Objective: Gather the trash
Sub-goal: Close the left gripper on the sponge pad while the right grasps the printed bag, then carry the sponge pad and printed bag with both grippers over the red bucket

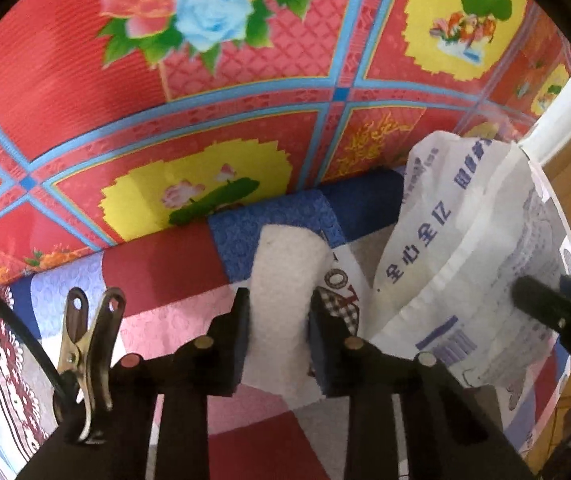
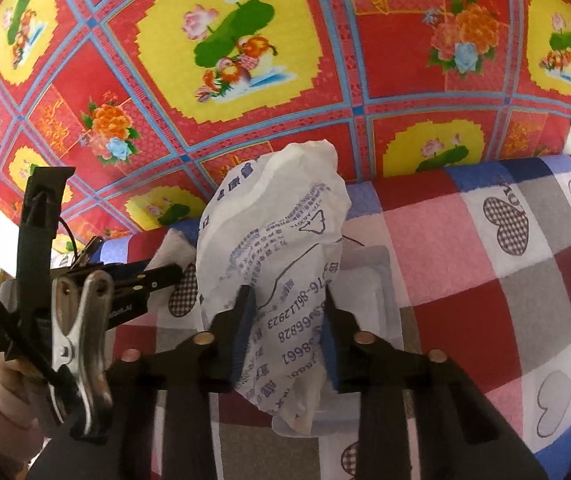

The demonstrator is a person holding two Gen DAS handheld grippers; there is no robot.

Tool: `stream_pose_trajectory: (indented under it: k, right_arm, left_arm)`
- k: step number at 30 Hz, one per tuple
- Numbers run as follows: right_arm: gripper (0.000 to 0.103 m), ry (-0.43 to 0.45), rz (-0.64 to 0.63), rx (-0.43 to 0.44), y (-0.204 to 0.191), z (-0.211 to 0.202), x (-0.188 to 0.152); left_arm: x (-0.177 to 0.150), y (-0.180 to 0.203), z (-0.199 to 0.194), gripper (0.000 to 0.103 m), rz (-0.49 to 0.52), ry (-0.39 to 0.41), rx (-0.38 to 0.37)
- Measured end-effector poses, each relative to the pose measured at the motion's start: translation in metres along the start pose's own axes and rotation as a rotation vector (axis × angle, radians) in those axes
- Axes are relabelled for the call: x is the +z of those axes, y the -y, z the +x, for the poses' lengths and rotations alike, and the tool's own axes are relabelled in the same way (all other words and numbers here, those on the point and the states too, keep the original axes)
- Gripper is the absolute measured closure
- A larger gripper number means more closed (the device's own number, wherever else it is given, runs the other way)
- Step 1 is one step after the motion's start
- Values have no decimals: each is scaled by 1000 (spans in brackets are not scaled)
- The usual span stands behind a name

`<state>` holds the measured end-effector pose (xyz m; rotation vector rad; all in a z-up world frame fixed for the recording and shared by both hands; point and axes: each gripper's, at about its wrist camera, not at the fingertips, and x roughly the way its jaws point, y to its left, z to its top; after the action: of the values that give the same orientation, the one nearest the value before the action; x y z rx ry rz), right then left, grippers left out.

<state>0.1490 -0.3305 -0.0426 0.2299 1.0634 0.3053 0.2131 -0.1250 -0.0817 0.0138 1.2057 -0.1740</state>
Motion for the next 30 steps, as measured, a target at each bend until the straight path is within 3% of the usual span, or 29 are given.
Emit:
stream_pose_trajectory:
  k: [3, 6, 24, 30]
  right_arm:
    - [93, 14, -11, 16, -3, -1, -1]
    - [98, 36, -19, 37, -7, -8, -1]
    - [99, 103, -123, 163, -65, -51, -6]
    - [99, 90, -169, 196, -94, -52, -15]
  left_arm:
    - [-6, -3, -6, 77, -23, 13, -3]
    - [-10, -8, -16, 78, -58, 29, -2]
    - [-42, -54, -108, 78, -227, 148, 79]
    - [-77, -67, -132, 78, -274, 155, 107]
